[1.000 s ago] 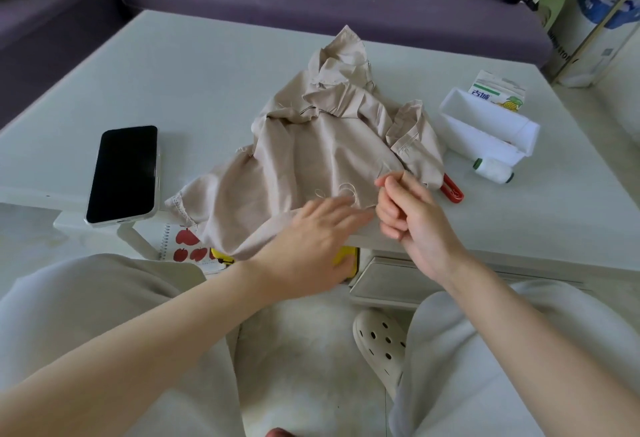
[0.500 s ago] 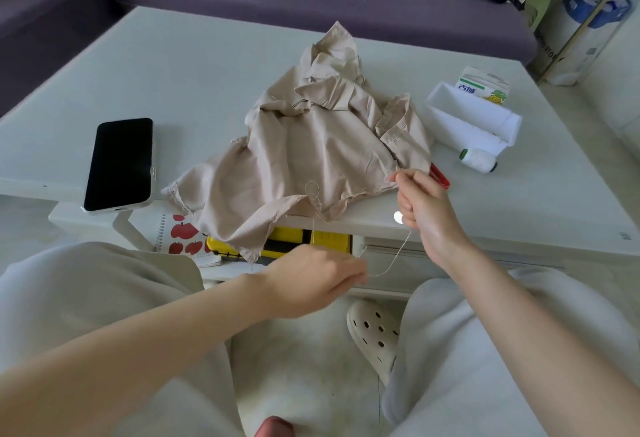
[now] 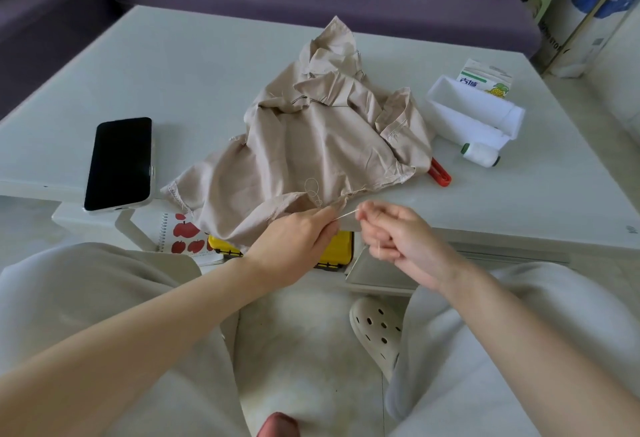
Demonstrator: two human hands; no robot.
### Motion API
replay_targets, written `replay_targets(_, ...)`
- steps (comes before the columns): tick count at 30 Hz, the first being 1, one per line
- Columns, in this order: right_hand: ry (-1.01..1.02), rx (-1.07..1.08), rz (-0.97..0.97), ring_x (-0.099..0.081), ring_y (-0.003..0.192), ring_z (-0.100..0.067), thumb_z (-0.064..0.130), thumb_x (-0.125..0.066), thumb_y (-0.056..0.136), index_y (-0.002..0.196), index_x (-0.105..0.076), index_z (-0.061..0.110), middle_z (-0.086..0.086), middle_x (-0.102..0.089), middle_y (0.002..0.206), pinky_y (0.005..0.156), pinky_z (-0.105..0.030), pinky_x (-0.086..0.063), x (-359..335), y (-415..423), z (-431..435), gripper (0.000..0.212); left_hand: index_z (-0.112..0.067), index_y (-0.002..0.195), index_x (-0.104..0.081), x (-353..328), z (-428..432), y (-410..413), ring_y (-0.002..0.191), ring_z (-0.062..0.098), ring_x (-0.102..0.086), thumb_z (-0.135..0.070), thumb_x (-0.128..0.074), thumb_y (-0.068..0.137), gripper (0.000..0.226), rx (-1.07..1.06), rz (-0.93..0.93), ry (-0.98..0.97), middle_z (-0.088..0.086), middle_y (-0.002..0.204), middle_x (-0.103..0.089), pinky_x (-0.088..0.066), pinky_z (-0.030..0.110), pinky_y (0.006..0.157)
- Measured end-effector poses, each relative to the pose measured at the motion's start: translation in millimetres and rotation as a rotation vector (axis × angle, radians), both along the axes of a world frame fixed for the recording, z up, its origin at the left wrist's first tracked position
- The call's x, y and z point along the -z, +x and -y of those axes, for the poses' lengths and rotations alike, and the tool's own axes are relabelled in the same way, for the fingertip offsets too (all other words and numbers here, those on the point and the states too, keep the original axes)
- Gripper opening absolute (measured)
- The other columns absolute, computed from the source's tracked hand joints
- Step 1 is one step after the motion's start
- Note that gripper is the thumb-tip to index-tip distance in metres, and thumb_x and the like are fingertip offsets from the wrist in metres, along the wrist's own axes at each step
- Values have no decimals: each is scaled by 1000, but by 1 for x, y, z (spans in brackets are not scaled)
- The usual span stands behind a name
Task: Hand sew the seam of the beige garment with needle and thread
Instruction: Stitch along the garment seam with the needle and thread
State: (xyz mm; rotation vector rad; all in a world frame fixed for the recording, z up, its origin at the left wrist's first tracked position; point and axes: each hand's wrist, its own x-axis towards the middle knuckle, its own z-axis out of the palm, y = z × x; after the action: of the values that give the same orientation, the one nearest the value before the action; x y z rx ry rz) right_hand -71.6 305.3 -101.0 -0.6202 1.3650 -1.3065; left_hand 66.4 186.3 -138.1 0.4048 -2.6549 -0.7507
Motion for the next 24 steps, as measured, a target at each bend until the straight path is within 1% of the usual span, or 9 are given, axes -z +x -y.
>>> replay_targets(3, -71, 238, 222, -24, 43, -3, 18, -45, 97, 80, -54, 11, 8, -27, 51, 36, -13, -25, -1, -12, 3, 20, -13, 118, -52, 6, -2, 1, 68, 21, -52, -32, -32, 97, 35, 28, 59, -27, -14, 77, -45, -44, 36, 61)
replay_targets(5, -117, 396, 347, -26, 42, -3, 15, -42, 99, 78, -54, 11, 7, -28, 50, 36, -13, -26, -2, -21, 4, 25, -12, 99, -53, 10, -3, 1, 63, 21, -49, -31, -32, 96, 29, 59, 57, -37, -11, 76, -45, -41, 35, 56)
replay_targets(7, -168, 533, 416, -28, 41, -3, 15, -38, 101, 78, -52, 12, 8, -30, 50, 37, -12, -28, -3, -31, 3, 28, -12, 85, -51, 13, -4, 1, 59, 19, -42, -26, -35, 96, 24, 92, 55, -67, -9, 72, -43, -30, 29, 56)
replay_targets(10, -221, 702, 448, -30, 39, -3, 16, -38, 102, 79, -49, 12, 8, -31, 48, 39, -11, -31, -4, -39, 2, 26, -9, 84, -54, 16, -9, 2, 64, 20, -45, -23, -34, 97, 27, 151, 139, -74, -6, 74, -49, -27, 25, 62)
replay_targets(12, -227, 754, 424, -31, 39, -3, 17, -39, 103, 81, -48, 12, 9, -31, 47, 41, -11, -32, -3, -40, 1, 24, -8, 93, -56, 16, -15, 4, 75, 21, -51, -24, -34, 101, 29, 206, 264, 11, 0, 84, -57, -37, 30, 66)
replay_targets(14, -199, 770, 378, -32, 38, -3, 17, -38, 103, 82, -49, 11, 10, -31, 45, 41, -11, -32, -1, -39, 2, 24, -11, 103, -56, 17, -23, 6, 85, 19, -55, -28, -34, 102, 28, 266, 490, 112, 2, 96, -60, -44, 31, 76)
replay_targets(18, -98, 758, 250, -29, 37, -3, 18, -37, 103, 82, -48, 11, 10, -29, 44, 41, -11, -31, 5, -35, 5, 25, -18, 114, -53, 30, -37, 15, 88, 16, -50, -30, -33, 102, 27, 468, 938, 85, 4, 110, -59, -40, 29, 79)
replay_targets(21, -14, 742, 145, -27, 37, -4, 19, -37, 103, 80, -49, 12, 11, -29, 42, 41, -12, -29, 9, -34, 5, 27, -18, 115, -53, 32, -35, 16, 91, 17, -49, -26, -33, 102, 25, 503, 987, 19, 5, 114, -58, -38, 29, 80)
replay_targets(24, 58, 745, 91, -27, 36, -3, 20, -39, 103, 80, -50, 12, 10, -31, 43, 42, -12, -29, 12, -33, 4, 27, -21, 115, -54, 24, -24, 12, 97, 15, -52, -23, -33, 103, 25, 434, 839, -37, -1, 112, -59, -40, 26, 84)
